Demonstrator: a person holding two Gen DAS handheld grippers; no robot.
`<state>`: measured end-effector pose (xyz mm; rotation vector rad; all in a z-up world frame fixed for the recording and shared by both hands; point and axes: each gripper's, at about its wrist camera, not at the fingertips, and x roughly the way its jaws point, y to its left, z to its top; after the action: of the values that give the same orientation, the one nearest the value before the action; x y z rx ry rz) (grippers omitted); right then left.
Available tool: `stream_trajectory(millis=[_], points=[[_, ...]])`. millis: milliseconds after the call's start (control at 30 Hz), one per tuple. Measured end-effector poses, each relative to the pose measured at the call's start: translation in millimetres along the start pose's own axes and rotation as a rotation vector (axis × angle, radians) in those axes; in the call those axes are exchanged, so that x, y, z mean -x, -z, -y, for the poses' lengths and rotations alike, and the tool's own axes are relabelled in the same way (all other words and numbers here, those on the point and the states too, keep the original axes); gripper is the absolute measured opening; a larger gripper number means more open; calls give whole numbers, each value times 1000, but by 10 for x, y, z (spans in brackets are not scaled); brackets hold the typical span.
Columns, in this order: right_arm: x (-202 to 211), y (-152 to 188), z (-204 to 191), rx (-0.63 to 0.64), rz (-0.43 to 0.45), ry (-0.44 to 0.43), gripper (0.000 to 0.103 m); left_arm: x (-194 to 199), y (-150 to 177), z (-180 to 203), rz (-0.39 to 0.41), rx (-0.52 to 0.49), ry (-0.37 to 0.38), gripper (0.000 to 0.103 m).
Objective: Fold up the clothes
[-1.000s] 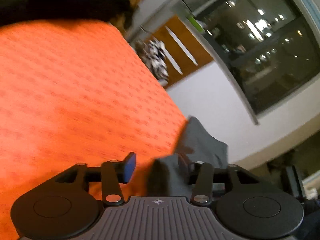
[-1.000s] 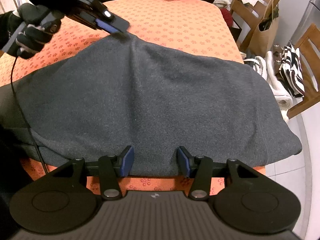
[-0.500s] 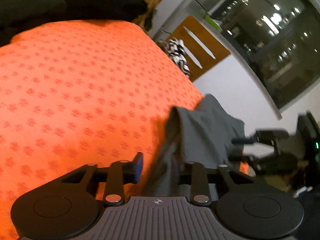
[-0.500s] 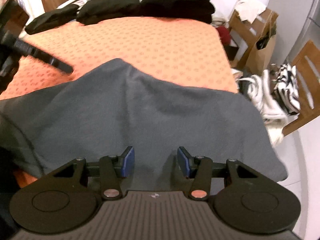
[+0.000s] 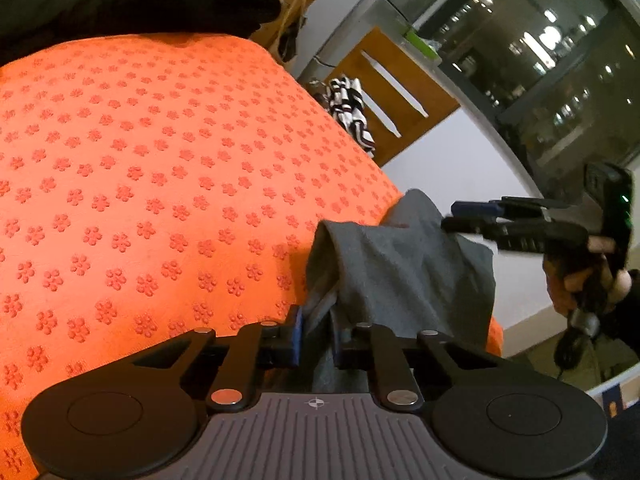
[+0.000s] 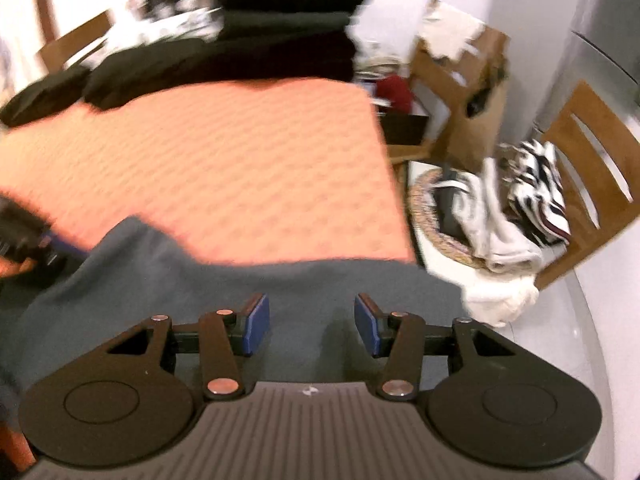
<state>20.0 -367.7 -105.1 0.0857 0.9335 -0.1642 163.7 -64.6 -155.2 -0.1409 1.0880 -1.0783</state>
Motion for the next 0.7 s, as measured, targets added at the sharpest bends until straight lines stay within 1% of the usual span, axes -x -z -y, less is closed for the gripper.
stream_trajectory(millis=[167, 267, 367, 567, 667, 700], points=[[-223, -157, 728, -238, -23, 31, 54, -52, -21, -51, -4, 65, 25, 17], [-386, -162, 1101, -370, -54, 13, 54, -103, -45, -95, 1, 114, 51, 17], [-555, -120, 1363, -476, -97, -23, 54, -164, -79, -117, 1, 145, 81, 17], [-837, -12, 1530, -589, -170, -97, 54, -274, -148, -132, 3, 184, 143, 17], [-920, -5, 1558, -627, -191, -135, 54, -325, -171, -134, 3, 197, 165, 21], [-943, -2, 1570, -641, -197, -150, 50, -342, -178, -135, 3, 202, 173, 22]])
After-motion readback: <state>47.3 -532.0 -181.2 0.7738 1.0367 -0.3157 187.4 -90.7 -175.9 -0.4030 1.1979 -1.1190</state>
